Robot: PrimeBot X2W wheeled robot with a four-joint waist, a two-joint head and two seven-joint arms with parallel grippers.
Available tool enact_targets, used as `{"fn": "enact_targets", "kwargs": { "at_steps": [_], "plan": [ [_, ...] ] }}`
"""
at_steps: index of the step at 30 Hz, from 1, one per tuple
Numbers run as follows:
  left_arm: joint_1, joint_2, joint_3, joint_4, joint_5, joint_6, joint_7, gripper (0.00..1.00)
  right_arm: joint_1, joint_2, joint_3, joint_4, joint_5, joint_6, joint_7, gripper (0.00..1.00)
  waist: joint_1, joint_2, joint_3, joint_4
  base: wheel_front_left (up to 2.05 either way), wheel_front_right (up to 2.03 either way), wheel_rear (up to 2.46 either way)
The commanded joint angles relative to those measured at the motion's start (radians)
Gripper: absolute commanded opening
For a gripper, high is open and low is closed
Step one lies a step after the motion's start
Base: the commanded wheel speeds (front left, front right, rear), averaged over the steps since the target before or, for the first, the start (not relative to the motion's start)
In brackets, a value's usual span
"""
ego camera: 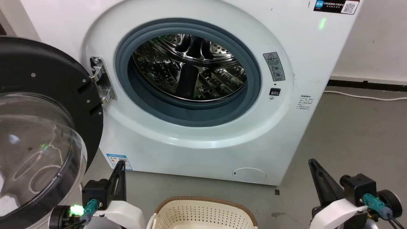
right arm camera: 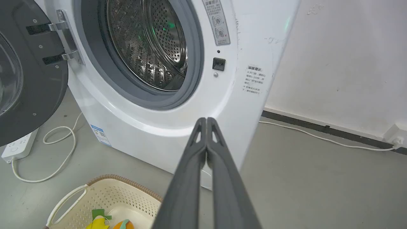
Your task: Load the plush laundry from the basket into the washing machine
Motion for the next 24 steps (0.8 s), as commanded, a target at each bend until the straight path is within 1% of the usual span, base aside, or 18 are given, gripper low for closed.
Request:
{"fn": "enact_targets", "kwargs": {
  "at_steps": [1, 24],
  "plan": [
    [-0.015, 0.0, 0.0, -0.004, 0.002, -0.005, 0.0, 0.0, -0.012, 0.0, -0.001, -0.004, -0.006, -0.001, 0.001, 0.0, 0.0, 0.0, 0.0, 0.0, 0.0, 0.0, 0.0],
    [-0.015, 0.0, 0.0, -0.004, 0.002, -0.005, 0.0, 0.0, -0.012, 0.0, -0.001, -0.004, -0.006, -0.001, 0.001, 0.0, 0.0, 0.0, 0.0, 0.0, 0.0, 0.0, 0.0]
  ]
}}
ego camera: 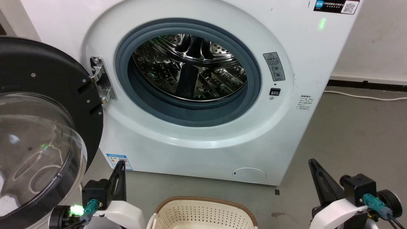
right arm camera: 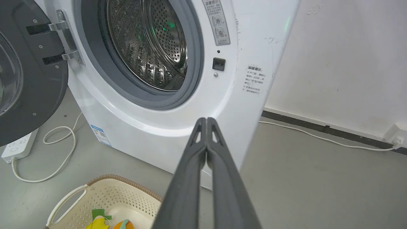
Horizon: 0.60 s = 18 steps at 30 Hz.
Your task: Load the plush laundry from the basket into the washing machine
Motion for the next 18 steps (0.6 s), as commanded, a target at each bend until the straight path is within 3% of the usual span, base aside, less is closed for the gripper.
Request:
{"fn": "enact_targets", "kwargs": {
  "at_steps": [1, 18],
  "plan": [
    [-0.015, 0.0, 0.0, -0.004, 0.002, -0.005, 0.0, 0.0, -0.012, 0.0, -0.001, -0.004, -0.006, -0.001, 0.001, 0.0, 0.0, 0.0, 0.0, 0.0, 0.0, 0.0, 0.0],
    [-0.015, 0.0, 0.0, -0.004, 0.002, -0.005, 0.0, 0.0, -0.012, 0.0, -0.001, -0.004, -0.006, -0.001, 0.001, 0.0, 0.0, 0.0, 0.0, 0.0, 0.0, 0.0, 0.0]
  ]
}}
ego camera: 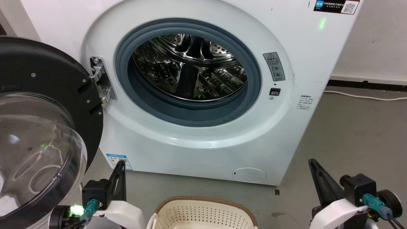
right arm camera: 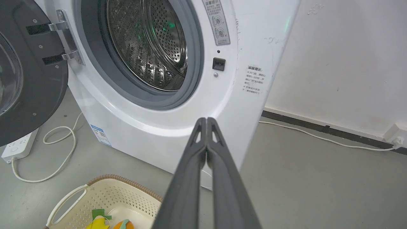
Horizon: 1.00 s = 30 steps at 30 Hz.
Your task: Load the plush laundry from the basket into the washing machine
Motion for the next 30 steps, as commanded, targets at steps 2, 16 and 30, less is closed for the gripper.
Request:
{"fn": "enact_targets", "kwargs": {
  "at_steps": [2, 16, 30],
  "plan": [
    [-0.015, 0.0, 0.001, -0.004, 0.002, -0.005, 0.0, 0.0, -0.012, 0.0, 0.0, -0.004, -0.006, -0.001, 0.001, 0.0, 0.0, 0.0, 0.0, 0.0, 0.0, 0.0, 0.0],
    [0.001, 0.0, -0.001, 0.001, 0.0, 0.001, -0.001, 1.0, 0.0, 0.0, 0.0, 0.0, 0.002, 0.0, -0.001, 1.0, 0.0, 0.0, 0.0, 0.0, 0.0, 0.0, 0.0],
    [-0.011, 0.002, -0.021, 0.024, -0.005, 0.0, -0.031, 1.0, -0.01, 0.0, -0.006, -0.003, 0.025, 0.0, -0.03, 1.0, 0.0, 0.0, 0.03, -0.013, 0.0, 0.0, 0.0]
  ]
}}
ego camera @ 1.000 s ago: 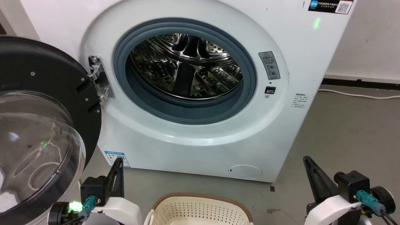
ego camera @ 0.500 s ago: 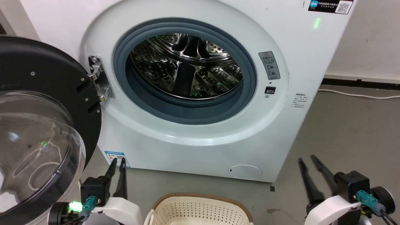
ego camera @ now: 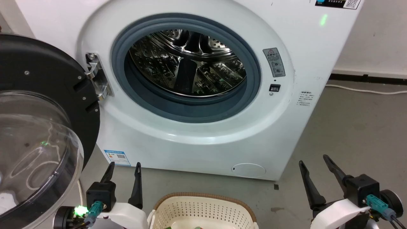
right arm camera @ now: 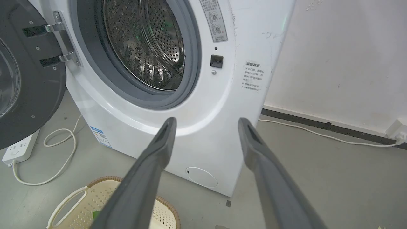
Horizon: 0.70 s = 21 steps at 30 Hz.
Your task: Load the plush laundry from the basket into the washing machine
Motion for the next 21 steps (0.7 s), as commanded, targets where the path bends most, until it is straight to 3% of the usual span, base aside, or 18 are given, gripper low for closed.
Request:
{"fn": "enact_targets", "kwargs": {
  "at_steps": [1, 21],
  "plan": [
    [-0.014, 0.002, -0.005, 0.014, -0.006, -0.002, -0.013, 1.0, -0.012, 0.0, -0.002, -0.004, 0.014, 0.0, -0.012, 1.0, 0.0, 0.0, 0.011, -0.005, 0.0, 0.0, 0.0],
    [-0.128, 0.033, -0.054, 0.226, -0.012, -0.034, -0.036, 1.0, -0.059, 0.0, 0.015, -0.036, 0.048, 0.0, -0.052, 1.0, 0.0, 0.0, 0.155, -0.067, 0.0, 0.0, 0.0]
  ]
}}
